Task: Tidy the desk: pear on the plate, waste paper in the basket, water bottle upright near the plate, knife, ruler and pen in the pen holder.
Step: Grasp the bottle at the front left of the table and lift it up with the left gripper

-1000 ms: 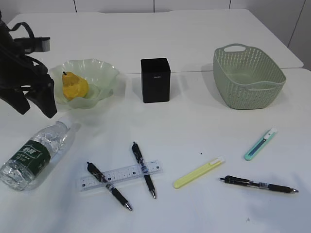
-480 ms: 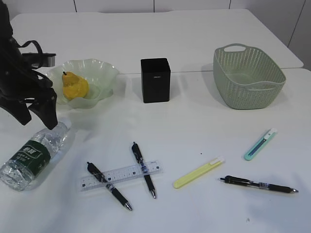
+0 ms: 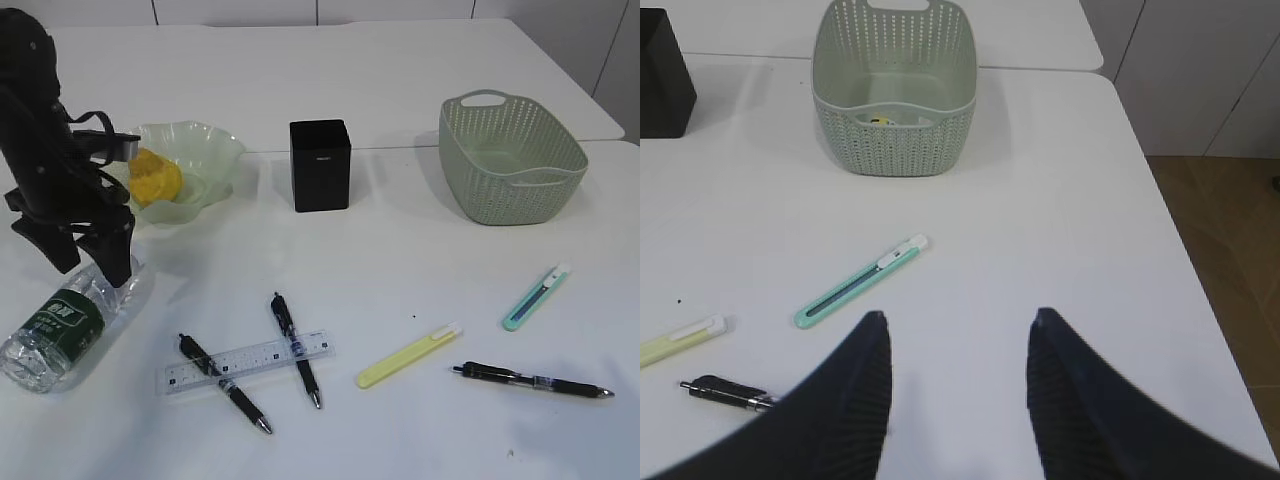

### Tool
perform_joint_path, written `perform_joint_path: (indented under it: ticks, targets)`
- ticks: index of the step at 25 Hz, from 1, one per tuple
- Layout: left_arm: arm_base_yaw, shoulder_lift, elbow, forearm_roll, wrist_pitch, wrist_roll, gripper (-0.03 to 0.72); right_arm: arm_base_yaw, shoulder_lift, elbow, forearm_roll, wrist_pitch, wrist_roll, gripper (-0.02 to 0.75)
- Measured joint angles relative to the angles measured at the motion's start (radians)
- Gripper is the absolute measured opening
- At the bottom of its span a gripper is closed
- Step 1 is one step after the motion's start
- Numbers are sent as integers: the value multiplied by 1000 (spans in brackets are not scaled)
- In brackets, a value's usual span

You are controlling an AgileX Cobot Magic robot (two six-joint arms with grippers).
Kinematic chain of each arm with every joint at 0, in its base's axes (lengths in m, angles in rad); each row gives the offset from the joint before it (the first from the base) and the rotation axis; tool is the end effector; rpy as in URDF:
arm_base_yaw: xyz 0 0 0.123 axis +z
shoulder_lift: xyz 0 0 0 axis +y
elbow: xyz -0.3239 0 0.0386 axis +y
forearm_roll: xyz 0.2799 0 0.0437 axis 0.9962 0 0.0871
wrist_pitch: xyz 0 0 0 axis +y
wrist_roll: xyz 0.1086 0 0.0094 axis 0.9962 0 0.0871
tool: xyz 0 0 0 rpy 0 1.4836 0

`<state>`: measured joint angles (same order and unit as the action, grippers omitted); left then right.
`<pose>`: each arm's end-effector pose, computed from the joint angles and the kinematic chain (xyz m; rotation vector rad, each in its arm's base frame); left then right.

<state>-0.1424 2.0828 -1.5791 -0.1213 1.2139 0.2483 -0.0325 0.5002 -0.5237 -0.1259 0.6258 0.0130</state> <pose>0.4460 -0.0764 0.1815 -0.5290 -3.0373 0.1780 0.1075 -0.0115 0.3092 -0.0142 2.0841 -0.1508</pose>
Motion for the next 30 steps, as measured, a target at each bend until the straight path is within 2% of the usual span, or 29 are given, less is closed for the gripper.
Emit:
perform_joint_path:
  ticks: [10, 30]
  targets:
    - [-8, 30, 0, 68, -2, -5, 601, 0, 0, 0, 0, 0, 0, 365]
    - [-8, 98, 0, 68, -4, -8, 597, 0, 0, 0, 0, 0, 0, 365]
